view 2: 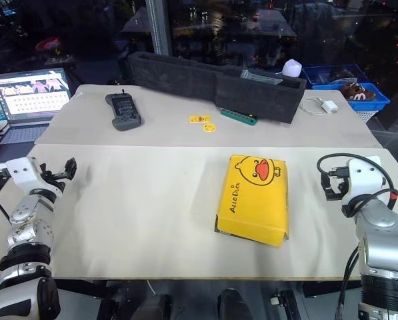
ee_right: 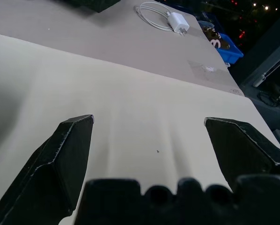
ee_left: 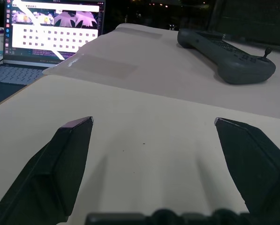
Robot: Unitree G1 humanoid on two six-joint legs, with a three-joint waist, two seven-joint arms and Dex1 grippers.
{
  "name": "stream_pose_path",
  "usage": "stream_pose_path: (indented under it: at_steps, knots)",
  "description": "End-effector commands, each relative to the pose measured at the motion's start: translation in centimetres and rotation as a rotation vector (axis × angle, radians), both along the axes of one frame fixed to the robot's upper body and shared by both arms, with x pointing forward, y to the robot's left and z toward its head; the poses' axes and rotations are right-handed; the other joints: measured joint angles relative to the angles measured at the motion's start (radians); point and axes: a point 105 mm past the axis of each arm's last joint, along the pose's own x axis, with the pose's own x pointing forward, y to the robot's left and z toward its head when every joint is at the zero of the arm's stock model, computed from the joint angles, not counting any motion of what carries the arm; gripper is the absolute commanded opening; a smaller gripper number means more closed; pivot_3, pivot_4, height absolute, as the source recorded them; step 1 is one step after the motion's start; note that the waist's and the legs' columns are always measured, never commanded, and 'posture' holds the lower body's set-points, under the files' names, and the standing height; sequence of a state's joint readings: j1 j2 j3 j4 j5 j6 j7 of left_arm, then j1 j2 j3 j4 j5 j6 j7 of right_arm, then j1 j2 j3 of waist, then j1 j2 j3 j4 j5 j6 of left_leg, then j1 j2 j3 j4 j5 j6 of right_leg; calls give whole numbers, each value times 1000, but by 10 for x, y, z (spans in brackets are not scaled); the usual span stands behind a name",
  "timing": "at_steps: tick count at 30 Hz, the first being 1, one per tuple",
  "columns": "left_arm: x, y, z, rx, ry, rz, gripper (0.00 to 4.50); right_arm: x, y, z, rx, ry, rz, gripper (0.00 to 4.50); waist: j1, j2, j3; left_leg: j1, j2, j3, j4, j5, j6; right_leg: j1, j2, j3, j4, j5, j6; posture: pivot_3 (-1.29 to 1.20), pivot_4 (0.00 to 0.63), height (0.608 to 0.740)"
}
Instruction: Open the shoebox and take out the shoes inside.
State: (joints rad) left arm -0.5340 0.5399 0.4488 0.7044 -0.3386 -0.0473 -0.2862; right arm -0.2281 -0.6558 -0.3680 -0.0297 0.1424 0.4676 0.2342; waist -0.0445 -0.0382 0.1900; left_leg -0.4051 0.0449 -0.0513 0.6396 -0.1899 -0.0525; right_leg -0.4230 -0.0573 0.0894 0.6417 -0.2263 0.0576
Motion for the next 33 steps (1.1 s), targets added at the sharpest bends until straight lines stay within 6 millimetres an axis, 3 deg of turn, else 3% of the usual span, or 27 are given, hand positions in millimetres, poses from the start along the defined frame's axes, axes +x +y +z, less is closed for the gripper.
stream_pose_path:
  at_steps: [1,2,3,4,5,7,13,16,20,23,27,31,33]
  knots:
    - [10,-49,32,119,-73,-276,4491,-7,-7,16,-11,-34,-4,4500,0,0,0,0,0,0,0,0,0,0,0,0,0,0,0,0,150,715]
    - [11,-86,38,173,-76,-479,4491,-9,-5,16,-6,-23,22,4500,3,0,0,0,0,0,0,0,0,0,0,0,0,0,0,0,150,715]
    - [-1,-126,40,253,-54,-725,4491,-15,-2,17,-9,11,87,4500,8,0,0,-1,0,0,0,0,0,0,0,0,0,0,0,0,150,715]
    - [-13,-150,38,297,-30,-883,4491,-19,0,18,-11,36,133,4500,15,0,0,-2,-1,-1,0,0,0,0,-1,0,0,0,0,0,150,715]
    - [-27,-159,35,324,3,-986,4491,-26,3,16,-18,82,194,4500,16,1,0,-3,-2,-1,0,0,0,0,-2,0,-1,1,-2,0,150,715]
    - [-46,-165,31,353,59,-1105,4491,-41,10,11,-4,175,307,4500,8,1,0,-3,-2,1,0,0,0,0,-2,1,-2,2,-3,0,150,715]
    - [-69,-178,29,390,148,-1296,4491,-76,25,-4,64,353,520,4500,-15,1,0,2,1,1,0,-1,2,1,2,2,2,-3,-1,0,150,715]
    - [-71,-187,29,394,150,-1352,4500,-76,28,-8,71,352,520,3784,-20,1,0,4,1,2,3,-1,2,3,1,4,2,-6,-8,0,150,715]
    - [-69,-192,27,389,151,-1367,4500,-72,32,-5,84,318,519,2447,-23,1,0,2,0,3,4,-1,2,2,1,5,2,-5,-6,0,150,715]
    - [-69,-193,26,389,146,-1371,3761,-72,32,-6,79,320,514,1472,-21,1,0,0,0,2,4,-1,2,0,2,5,2,-2,0,0,150,715]
    - [-70,-196,26,381,137,-1382,2270,-73,32,-6,76,320,511,103,-16,1,0,-2,0,2,4,-2,2,0,1,5,0,-3,0,0,150,715]
    - [-65,-205,20,386,135,-1385,828,-72,36,-9,52,346,522,0,-12,1,0,-1,0,2,4,-2,2,1,1,5,0,-2,1,0,150,715]
    - [-61,-221,8,423,157,-1409,129,-69,46,-16,22,380,547,0,-8,1,0,0,0,2,4,-2,2,1,1,5,1,-3,0,0,150,715]
